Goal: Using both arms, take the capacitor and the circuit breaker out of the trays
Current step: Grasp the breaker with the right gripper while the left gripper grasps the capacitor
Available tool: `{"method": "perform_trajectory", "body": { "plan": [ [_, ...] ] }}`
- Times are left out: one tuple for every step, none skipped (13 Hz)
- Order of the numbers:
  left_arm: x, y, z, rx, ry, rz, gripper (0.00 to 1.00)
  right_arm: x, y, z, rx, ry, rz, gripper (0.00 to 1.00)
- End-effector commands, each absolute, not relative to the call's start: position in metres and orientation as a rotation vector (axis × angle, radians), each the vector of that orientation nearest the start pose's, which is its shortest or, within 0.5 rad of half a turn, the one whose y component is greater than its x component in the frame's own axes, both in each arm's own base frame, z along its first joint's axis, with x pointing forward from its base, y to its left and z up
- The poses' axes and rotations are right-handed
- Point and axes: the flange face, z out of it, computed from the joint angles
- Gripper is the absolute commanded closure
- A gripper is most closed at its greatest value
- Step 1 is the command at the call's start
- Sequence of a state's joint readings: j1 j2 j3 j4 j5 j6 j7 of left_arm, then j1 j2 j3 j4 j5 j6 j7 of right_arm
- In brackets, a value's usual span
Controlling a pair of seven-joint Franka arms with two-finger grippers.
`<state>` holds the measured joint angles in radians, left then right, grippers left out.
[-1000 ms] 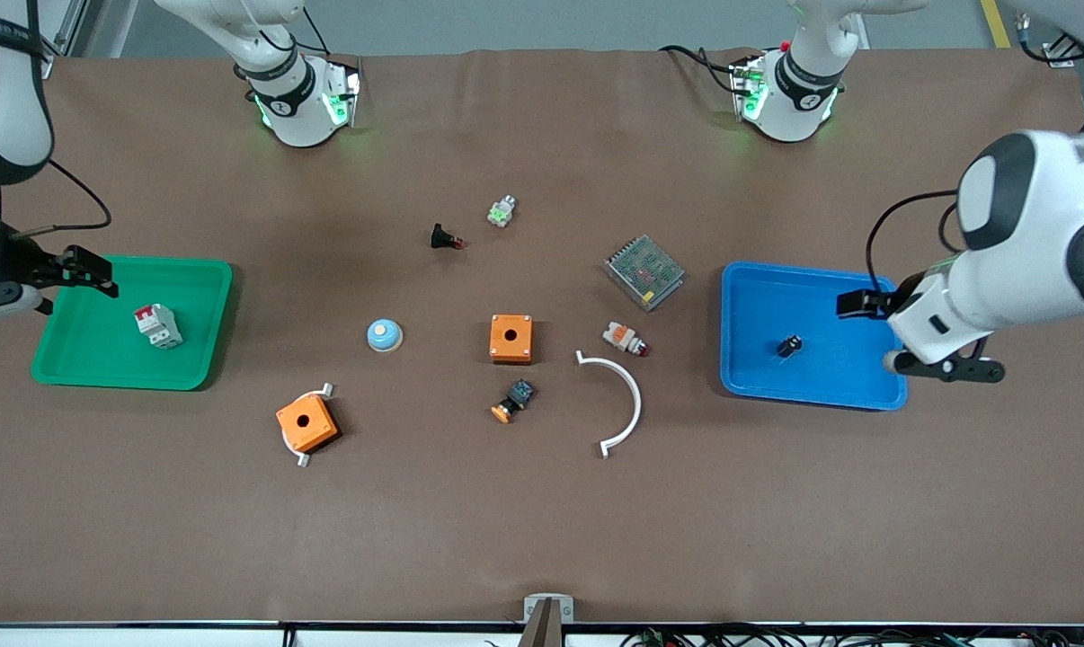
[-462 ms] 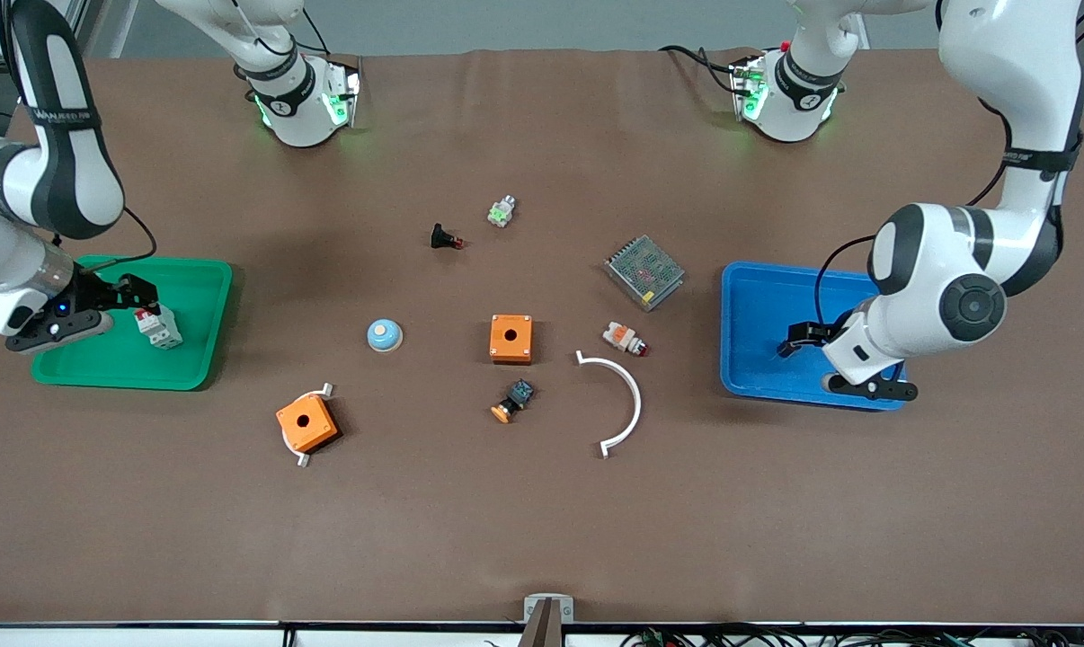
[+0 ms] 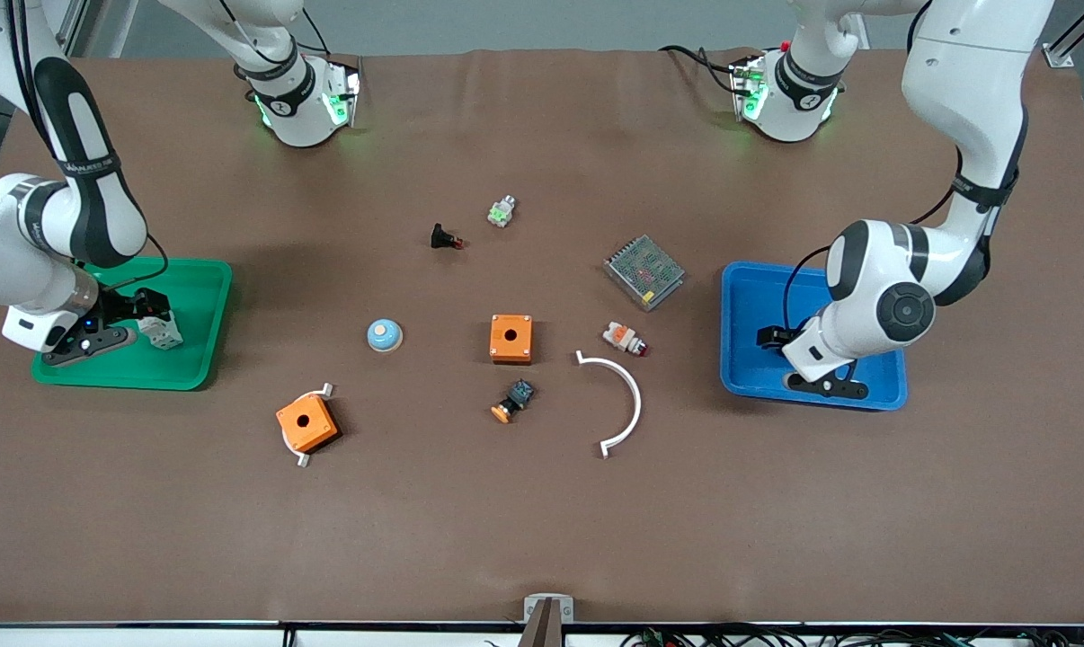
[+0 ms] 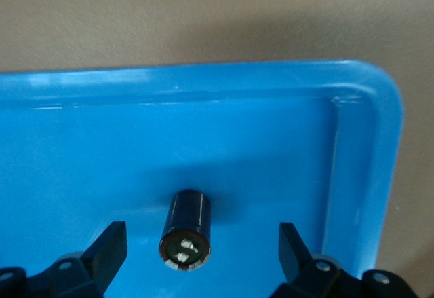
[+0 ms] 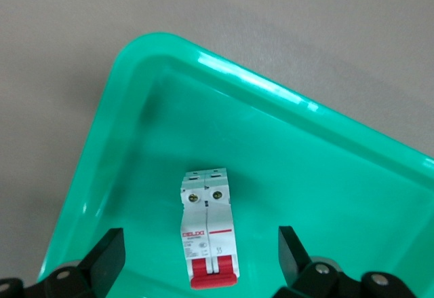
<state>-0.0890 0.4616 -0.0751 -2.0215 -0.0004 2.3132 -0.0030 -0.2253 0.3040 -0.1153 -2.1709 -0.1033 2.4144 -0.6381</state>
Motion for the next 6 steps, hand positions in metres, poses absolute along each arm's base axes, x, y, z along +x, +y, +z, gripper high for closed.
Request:
{"method": "perform_trajectory", "body": {
  "plan": [
    [0.57, -0.09, 0.203, -3.117, 0.261, 0.26, 0.05, 0.524, -0.197, 0.227, -3.145, -0.64, 0.171, 0.0],
    [0.568, -0.09, 0.202, -3.112, 0.266, 0.267, 0.09, 0.522, -0.202, 0.218, -3.147, -0.644, 0.178, 0.01],
    [0.565, -0.089, 0.2, -3.109, 0.268, 0.276, 0.14, 0.519, -0.207, 0.209, -3.148, -0.647, 0.188, 0.09],
    [0.564, -0.088, 0.2, -3.108, 0.27, 0.278, 0.21, 0.518, -0.209, 0.203, -3.146, -0.651, 0.191, 0.19],
    [0.563, -0.088, 0.2, -3.108, 0.27, 0.28, 0.3, 0.517, -0.211, 0.203, -3.138, -0.689, 0.189, 0.31],
    [0.563, -0.088, 0.2, -3.107, 0.275, 0.28, 0.41, 0.517, -0.211, 0.203, -3.132, -0.708, 0.189, 0.44]
  ]
}}
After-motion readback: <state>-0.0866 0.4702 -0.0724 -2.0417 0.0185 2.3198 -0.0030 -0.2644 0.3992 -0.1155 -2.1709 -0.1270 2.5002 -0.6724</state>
